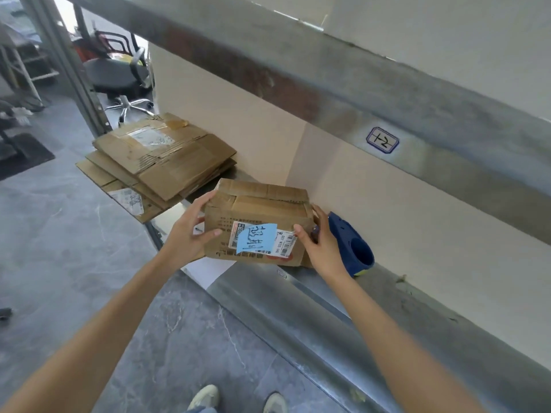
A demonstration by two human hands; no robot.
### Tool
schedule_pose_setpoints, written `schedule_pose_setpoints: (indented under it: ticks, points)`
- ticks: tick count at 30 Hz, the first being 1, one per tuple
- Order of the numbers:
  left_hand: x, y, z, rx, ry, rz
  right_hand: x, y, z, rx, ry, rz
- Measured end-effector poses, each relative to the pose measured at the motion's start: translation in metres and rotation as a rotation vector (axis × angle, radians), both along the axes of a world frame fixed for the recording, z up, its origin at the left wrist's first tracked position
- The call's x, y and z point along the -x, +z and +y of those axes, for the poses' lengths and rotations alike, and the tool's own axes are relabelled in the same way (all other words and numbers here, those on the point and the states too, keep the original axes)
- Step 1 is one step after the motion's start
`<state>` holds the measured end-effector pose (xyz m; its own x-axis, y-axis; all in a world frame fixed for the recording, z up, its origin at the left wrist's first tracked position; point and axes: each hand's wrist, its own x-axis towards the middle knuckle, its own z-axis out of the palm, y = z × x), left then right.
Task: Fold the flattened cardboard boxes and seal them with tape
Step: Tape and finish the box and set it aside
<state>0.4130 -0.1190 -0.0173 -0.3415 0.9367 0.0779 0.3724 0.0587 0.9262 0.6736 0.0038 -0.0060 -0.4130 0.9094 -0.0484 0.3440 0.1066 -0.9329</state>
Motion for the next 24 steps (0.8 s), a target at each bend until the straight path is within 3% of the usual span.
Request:
schedule_pose_setpoints:
  ticks: [3, 8, 11, 18, 24]
  points:
    - [0.014, -0.001, 0.007, 0.002, -0.037, 0.099, 0.01, -0.006, -0.009, 0.052, -0.058, 0.02]
    - [0.035, 0.001, 0.022, -0.025, 0.07, -0.051, 0.023, -0.005, -0.025, 0.026, -0.102, 0.027]
    - [0.05, 0.008, 0.034, 0.012, 0.123, -0.04, 0.027, -0.003, -0.029, -0.011, -0.156, -0.007]
    - [0.07, 0.03, 0.049, 0.053, -0.076, -0.254, 0.027, 0.018, -0.029, -0.059, -0.179, -0.077]
    - [0.069, 0.041, 0.051, 0.071, -0.165, -0.384, 0.021, 0.023, -0.028, 0.067, -0.22, -0.027]
